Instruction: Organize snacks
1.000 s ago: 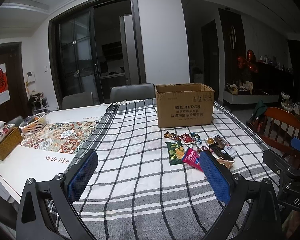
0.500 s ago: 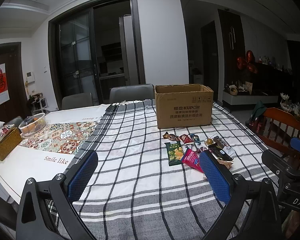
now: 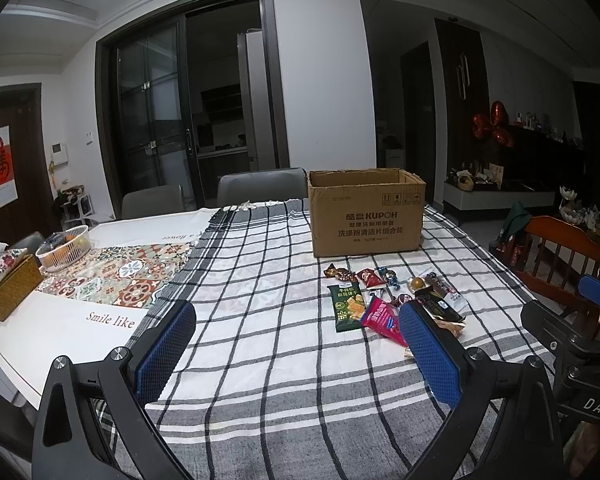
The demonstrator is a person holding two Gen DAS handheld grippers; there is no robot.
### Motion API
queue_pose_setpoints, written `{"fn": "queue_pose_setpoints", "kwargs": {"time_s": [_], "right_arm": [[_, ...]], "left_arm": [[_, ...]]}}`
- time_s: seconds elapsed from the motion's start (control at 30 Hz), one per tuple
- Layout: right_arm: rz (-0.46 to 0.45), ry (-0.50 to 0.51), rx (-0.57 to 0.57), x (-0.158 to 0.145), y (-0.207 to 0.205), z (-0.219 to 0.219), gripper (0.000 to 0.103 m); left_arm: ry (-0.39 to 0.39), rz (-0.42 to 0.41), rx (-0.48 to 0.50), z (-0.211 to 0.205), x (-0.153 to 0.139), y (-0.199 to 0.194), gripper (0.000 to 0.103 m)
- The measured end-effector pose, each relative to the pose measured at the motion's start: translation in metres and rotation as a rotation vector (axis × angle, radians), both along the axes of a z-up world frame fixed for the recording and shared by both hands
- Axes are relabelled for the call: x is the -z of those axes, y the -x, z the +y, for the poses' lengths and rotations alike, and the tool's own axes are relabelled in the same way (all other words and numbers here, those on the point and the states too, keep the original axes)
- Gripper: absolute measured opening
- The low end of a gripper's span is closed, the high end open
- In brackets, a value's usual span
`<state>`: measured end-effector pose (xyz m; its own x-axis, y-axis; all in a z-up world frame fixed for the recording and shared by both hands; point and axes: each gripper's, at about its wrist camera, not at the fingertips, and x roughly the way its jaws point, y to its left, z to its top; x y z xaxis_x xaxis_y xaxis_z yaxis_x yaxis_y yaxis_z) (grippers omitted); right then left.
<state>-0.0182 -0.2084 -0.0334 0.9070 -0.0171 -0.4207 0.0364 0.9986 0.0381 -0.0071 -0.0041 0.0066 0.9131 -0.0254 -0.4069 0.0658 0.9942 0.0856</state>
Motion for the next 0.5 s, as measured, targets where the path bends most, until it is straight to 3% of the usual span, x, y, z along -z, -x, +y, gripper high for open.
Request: {"fn": "queue_pose_setpoints", "kwargs": {"time_s": [0.5], "right_arm": [[0.001,-0.001,-0.001,0.0005,-0.0001,-0.0002,0.102]], "left_arm": [[0.002,0.002,0.001,-0.0004,0.001,0.0005,0.103]]}}
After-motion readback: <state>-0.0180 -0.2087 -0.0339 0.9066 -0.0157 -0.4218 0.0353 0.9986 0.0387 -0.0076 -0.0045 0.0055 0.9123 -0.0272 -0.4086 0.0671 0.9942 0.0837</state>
